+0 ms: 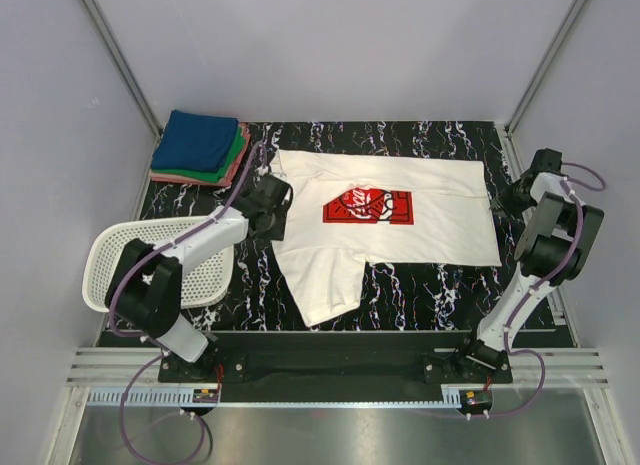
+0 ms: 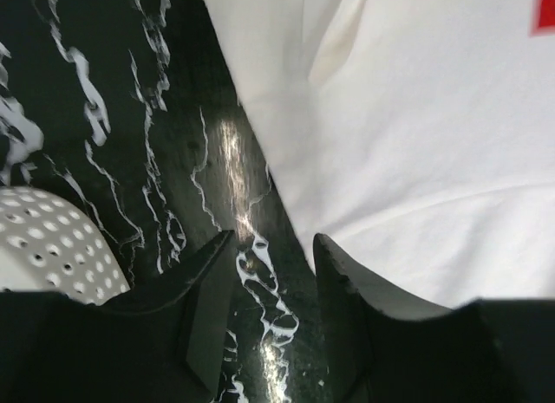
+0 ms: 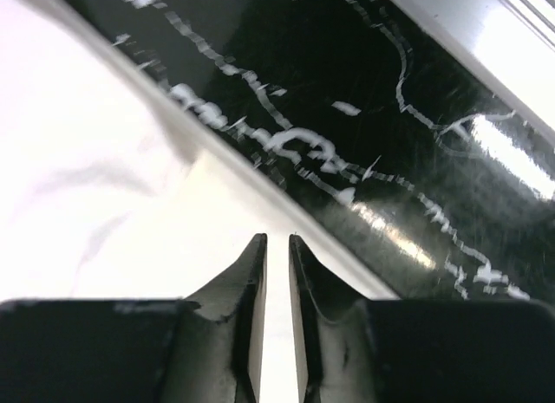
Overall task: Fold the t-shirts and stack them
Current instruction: Fold the tshirt
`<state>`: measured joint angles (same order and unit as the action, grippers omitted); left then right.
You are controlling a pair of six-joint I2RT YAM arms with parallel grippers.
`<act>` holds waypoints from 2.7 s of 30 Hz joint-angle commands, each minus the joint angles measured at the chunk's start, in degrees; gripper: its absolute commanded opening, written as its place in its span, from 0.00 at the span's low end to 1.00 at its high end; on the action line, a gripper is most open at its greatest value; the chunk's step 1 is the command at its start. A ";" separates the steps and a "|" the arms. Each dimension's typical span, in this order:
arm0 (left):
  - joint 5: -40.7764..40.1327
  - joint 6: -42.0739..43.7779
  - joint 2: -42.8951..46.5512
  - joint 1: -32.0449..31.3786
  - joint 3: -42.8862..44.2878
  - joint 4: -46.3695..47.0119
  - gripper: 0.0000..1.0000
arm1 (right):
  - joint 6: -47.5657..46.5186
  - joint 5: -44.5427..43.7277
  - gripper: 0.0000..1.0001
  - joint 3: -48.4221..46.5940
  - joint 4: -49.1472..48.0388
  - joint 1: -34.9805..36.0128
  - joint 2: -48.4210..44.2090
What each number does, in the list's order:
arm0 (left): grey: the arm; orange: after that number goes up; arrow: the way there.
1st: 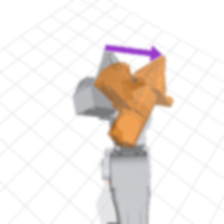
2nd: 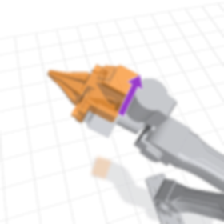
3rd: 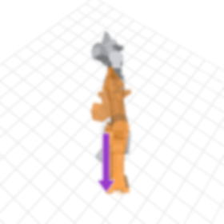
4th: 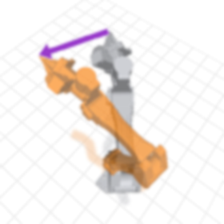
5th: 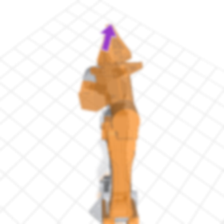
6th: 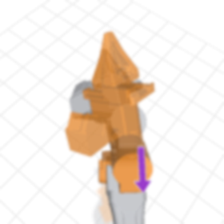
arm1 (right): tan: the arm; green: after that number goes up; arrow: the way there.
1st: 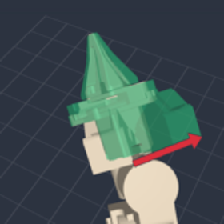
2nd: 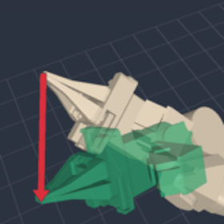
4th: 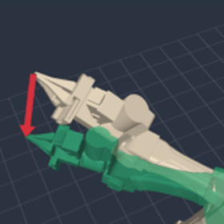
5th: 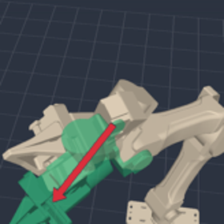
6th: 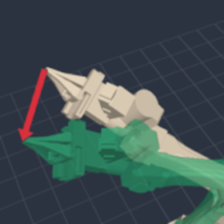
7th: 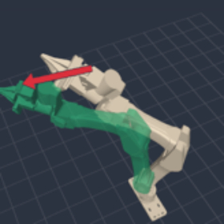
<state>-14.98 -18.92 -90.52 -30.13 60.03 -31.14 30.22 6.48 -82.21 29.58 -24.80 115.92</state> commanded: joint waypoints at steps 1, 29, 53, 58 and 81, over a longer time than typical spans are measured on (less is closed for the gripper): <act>2.83 6.16 3.08 2.34 10.70 3.62 0.48 | -0.25 3.00 0.24 -0.06 0.56 1.59 -10.61; 27.37 25.25 -39.55 7.37 50.18 6.79 0.55 | 2.30 32.54 0.68 15.59 -16.05 13.90 -41.82; 26.59 25.69 -32.53 2.28 45.00 6.71 0.00 | 0.72 30.34 0.70 14.54 -13.68 13.90 -43.50; 25.53 25.77 -28.58 0.07 39.04 6.70 0.01 | 0.54 30.70 0.71 15.07 -13.59 13.90 -43.85; 18.26 19.97 -20.82 3.23 31.54 4.51 0.46 | 0.37 30.61 0.70 15.95 -13.59 13.90 -41.74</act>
<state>14.46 3.66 -112.18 -30.24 87.79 -29.43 31.68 36.99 -65.91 16.40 -10.92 74.17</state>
